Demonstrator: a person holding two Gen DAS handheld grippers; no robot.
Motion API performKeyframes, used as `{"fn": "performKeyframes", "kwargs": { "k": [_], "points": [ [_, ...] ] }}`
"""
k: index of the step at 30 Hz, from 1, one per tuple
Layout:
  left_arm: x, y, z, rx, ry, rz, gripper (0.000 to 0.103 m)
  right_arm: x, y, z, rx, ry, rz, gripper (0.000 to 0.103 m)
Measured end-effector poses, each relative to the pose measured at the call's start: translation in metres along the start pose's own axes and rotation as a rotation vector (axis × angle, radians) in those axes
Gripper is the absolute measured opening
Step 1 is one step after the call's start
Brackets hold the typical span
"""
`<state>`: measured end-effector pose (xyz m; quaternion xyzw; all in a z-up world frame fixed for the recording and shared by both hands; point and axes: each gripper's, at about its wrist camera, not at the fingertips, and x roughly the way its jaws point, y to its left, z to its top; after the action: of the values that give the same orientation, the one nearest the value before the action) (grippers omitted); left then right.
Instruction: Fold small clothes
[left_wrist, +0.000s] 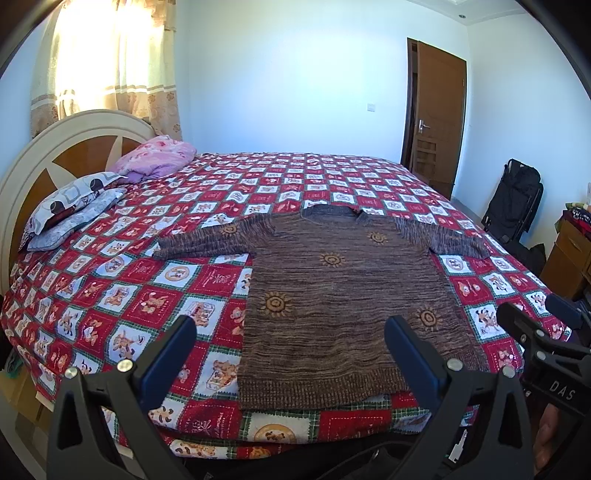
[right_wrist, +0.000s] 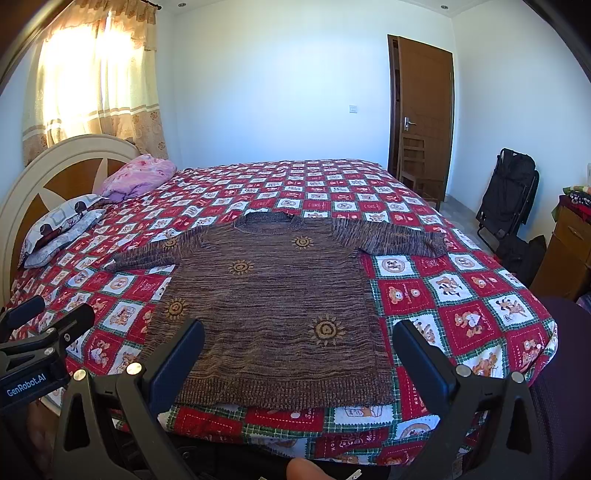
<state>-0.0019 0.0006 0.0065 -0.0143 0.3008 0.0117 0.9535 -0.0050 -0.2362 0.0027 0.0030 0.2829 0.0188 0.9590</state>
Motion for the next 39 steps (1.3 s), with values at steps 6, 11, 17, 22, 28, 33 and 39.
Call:
{"fn": "performKeyframes", "kwargs": {
  "k": [6, 11, 17, 22, 28, 33, 39],
  "points": [
    [0.0, 0.002, 0.0, -0.001, -0.001, -0.001, 0.103, 0.0, 0.001, -0.001, -0.001, 0.0, 0.001, 0.102],
    [0.0, 0.002, 0.0, -0.002, -0.002, -0.001, 0.103, 0.0, 0.0, -0.001, 0.0, 0.002, 0.001, 0.102],
    [0.0, 0.002, -0.001, -0.002, -0.002, -0.001, 0.103, 0.002, 0.002, -0.005, 0.0, 0.007, 0.003, 0.102],
    [0.0, 0.002, -0.001, -0.003, -0.001, -0.001, 0.103, 0.003, 0.002, -0.003, 0.001, 0.016, 0.007, 0.102],
    [0.0, 0.002, -0.002, -0.004, 0.001, -0.002, 0.103, 0.005, 0.001, -0.002, 0.006, 0.028, 0.012, 0.102],
    [0.001, 0.002, -0.002, 0.001, 0.001, -0.003, 0.103, 0.007, 0.0, -0.001, 0.009, 0.032, 0.015, 0.102],
    [0.006, -0.001, -0.006, 0.024, 0.025, -0.008, 0.103, 0.016, 0.0, -0.003, 0.008, 0.055, 0.02, 0.102]
  ]
}}
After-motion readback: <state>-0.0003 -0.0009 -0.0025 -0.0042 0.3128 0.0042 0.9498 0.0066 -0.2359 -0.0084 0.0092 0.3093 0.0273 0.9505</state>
